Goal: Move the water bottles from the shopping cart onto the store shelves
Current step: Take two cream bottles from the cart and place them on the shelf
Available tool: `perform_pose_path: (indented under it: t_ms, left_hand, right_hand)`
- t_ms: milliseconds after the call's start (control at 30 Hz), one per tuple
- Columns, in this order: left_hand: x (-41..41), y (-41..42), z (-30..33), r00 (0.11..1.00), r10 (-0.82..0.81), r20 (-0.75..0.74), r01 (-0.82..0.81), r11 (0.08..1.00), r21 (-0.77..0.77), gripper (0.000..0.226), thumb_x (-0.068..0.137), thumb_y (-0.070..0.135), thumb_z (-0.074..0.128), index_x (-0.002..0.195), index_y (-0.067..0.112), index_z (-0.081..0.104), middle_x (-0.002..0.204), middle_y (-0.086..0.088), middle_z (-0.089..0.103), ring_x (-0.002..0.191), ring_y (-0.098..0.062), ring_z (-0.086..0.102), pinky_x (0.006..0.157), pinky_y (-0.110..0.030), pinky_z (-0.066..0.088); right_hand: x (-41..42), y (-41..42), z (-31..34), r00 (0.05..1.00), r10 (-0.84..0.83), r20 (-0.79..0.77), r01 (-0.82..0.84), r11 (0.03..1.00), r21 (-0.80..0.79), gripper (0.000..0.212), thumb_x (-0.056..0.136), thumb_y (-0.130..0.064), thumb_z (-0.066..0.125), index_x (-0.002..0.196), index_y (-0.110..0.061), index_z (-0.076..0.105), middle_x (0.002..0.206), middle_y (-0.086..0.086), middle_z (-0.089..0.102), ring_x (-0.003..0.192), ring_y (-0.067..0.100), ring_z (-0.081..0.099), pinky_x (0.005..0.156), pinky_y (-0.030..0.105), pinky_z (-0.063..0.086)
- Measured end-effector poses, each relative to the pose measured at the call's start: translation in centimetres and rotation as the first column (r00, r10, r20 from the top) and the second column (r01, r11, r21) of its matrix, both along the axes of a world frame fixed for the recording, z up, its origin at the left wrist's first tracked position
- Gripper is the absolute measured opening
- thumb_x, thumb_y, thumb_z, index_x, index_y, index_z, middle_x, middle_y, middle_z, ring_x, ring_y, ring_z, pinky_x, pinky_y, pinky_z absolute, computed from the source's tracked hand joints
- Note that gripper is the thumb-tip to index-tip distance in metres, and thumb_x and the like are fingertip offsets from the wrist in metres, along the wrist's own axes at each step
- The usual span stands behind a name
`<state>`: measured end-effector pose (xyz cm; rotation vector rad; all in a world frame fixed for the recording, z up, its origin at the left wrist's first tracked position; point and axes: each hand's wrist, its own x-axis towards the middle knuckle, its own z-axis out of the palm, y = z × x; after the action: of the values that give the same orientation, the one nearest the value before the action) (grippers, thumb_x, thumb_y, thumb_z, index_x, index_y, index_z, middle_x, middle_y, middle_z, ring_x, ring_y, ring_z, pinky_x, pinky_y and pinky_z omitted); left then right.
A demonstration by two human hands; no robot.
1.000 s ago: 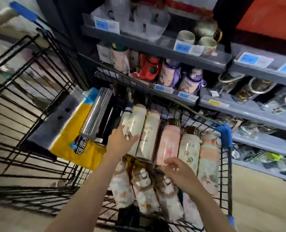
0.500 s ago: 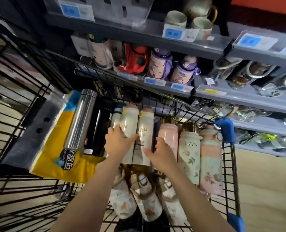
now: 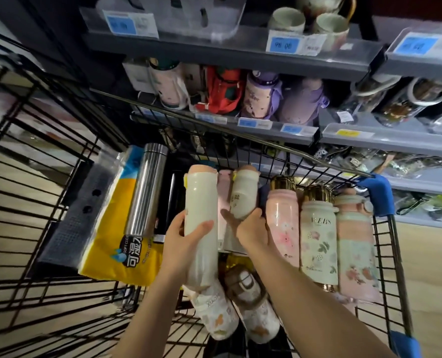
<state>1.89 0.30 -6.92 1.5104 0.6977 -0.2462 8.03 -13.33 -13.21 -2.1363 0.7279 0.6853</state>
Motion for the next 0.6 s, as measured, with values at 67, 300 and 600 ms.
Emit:
perform_pose_path:
  t_ms: [67, 300, 600]
  left_hand:
    - [-0.9, 0.0, 0.6, 0.999, 0.032, -0.013, -0.033, 0.997, -0.066, 0.042, 0.082, 0.021, 0.071, 0.120, 0.025, 0.054, 0.105, -0.003, 0.066, 0.092, -0.023, 0.066, 0.061, -0.029, 0.054]
    - [-3.1, 0.0, 2.4, 1.000, 0.010, 0.015, -0.008, 0.994, -0.113, 0.055, 0.079, 0.023, 0.071, 0.127, 0.028, 0.046, 0.110, -0.003, 0.062, 0.092, -0.022, 0.065, 0.059, -0.029, 0.054]
    - [-6.3, -5.9, 6.2, 0.993, 0.056, 0.105, -0.038, 0.985, -0.168, 0.077, 0.055, 0.038, 0.087, 0.123, 0.029, 0.052, 0.108, -0.006, 0.065, 0.090, -0.025, 0.066, 0.065, -0.036, 0.054]
  right_hand:
    - [0.0, 0.3, -0.3, 0.999, -0.032, 0.019, 0.032, 0.999, -0.009, 0.090, 0.067, -0.066, 0.072, 0.127, -0.010, 0.037, 0.125, 0.011, 0.052, 0.114, 0.032, 0.053, 0.091, 0.040, 0.044]
    - [-1.7, -0.3, 1.8, 0.974, -0.207, 0.094, 0.182, 0.958, 0.221, 0.065, 0.071, -0.041, 0.081, 0.117, -0.013, 0.046, 0.110, 0.003, 0.057, 0.096, 0.022, 0.056, 0.069, 0.027, 0.041]
    - [-7.2, -8.9, 11.0, 0.879, -0.299, 0.372, 0.079, 0.860, 0.504, 0.053, 0.076, -0.026, 0.081, 0.117, -0.024, 0.048, 0.105, -0.010, 0.064, 0.092, 0.002, 0.062, 0.065, 0.013, 0.049]
